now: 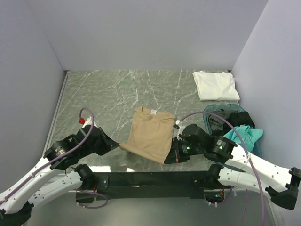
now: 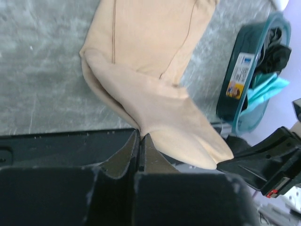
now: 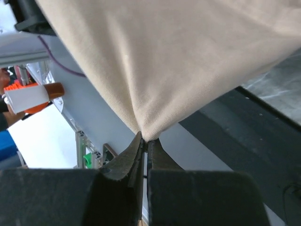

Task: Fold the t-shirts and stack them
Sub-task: Fold the tshirt

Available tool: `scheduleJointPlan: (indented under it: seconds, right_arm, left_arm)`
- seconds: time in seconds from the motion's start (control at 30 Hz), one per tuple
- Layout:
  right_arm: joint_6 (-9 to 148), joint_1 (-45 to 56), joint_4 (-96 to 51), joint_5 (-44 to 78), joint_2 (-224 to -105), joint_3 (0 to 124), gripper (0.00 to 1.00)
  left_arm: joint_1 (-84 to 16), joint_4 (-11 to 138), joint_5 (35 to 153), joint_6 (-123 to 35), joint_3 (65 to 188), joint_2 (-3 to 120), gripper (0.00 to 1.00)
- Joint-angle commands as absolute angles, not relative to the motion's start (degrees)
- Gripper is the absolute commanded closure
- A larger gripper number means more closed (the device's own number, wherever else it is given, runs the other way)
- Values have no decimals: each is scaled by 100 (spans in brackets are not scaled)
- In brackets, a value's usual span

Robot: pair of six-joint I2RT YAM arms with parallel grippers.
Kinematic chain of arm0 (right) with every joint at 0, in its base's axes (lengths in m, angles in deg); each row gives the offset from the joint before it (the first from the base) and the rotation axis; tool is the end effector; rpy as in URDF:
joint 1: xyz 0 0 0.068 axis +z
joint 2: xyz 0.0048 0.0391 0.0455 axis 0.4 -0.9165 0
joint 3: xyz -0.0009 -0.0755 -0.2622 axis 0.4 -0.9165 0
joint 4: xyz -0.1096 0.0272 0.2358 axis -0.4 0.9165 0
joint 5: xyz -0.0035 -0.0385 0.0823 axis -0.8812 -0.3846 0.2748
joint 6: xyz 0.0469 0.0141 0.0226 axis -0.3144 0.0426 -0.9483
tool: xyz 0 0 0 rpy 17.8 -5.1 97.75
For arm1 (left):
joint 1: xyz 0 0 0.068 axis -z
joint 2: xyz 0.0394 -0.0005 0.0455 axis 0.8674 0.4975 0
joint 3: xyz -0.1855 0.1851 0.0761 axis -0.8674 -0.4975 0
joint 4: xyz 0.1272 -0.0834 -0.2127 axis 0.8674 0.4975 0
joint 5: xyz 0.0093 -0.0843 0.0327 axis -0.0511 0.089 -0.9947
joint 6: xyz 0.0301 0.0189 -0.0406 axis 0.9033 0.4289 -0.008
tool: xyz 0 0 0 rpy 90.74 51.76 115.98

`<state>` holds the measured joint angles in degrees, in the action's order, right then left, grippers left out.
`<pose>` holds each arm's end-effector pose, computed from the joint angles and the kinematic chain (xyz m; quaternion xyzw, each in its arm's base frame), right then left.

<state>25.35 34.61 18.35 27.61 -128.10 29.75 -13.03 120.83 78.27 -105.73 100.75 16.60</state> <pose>0.0741 0.1405 0.2810 -0.1202 0.8986 0.4067 0.1123 0.0751 -0.0741 0.2979 -0.2322 0.8841 -0.3197 0.2496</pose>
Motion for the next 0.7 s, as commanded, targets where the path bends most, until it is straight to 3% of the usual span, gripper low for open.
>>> scheduleJointPlan:
  seconds: [0.0,0.67]
  right_arm:
    - [3190,2796,2113,3408,-12940,3017,100]
    - [4475,745,1840,4042,-14038,3455,100]
  left_arm:
    - [-1305,11984,6973,-10391,10493,1788,99]
    - [-1393,10498,5294,-9635,11231,3668,99]
